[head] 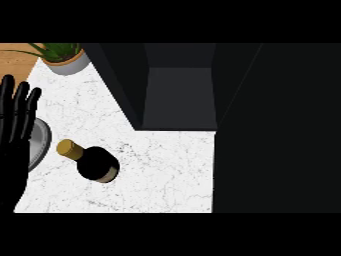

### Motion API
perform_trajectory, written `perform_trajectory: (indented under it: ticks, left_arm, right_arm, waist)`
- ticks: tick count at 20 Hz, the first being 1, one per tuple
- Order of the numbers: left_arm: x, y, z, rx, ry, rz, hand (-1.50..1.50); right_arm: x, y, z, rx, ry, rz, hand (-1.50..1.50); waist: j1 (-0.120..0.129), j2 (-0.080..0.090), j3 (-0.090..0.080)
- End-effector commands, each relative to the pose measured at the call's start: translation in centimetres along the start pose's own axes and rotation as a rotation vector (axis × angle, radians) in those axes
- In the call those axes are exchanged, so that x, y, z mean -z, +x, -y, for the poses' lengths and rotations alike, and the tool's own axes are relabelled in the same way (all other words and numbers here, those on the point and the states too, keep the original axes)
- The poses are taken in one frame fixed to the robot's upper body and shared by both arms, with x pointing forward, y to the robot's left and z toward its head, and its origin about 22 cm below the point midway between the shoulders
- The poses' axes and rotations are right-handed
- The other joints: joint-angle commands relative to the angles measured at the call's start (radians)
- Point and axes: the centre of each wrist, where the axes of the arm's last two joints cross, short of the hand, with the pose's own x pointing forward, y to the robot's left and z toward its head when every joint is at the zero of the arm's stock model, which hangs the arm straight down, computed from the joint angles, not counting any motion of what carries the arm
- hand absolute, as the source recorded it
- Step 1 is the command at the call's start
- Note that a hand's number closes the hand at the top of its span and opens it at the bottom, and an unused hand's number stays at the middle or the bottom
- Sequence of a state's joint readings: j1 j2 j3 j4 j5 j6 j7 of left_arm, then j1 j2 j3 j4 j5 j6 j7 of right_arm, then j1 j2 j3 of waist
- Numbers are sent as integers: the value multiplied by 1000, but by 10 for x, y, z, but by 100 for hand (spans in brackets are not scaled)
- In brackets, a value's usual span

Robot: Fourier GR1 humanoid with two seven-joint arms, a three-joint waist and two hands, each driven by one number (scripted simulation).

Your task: Pick up the wine, place it into the cabinet and close the cabinet

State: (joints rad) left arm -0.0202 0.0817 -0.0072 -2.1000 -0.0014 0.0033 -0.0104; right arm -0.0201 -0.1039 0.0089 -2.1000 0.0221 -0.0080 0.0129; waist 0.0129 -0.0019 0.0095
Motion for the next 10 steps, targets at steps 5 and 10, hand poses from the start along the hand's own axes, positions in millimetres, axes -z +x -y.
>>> perform_trajectory:
  ticks: [5,10]
  left_arm:
    - [35,-6,39,-123,-372,-72,-150]
    - [26,-6,65,-329,-495,-300,-150]
  right_arm:
    - [-15,12,-4,61,-4,3,-150]
    - [-43,26,-28,227,309,-109,-150]
  waist:
    - [-54,4,-9]
    - [-44,-5,-8]
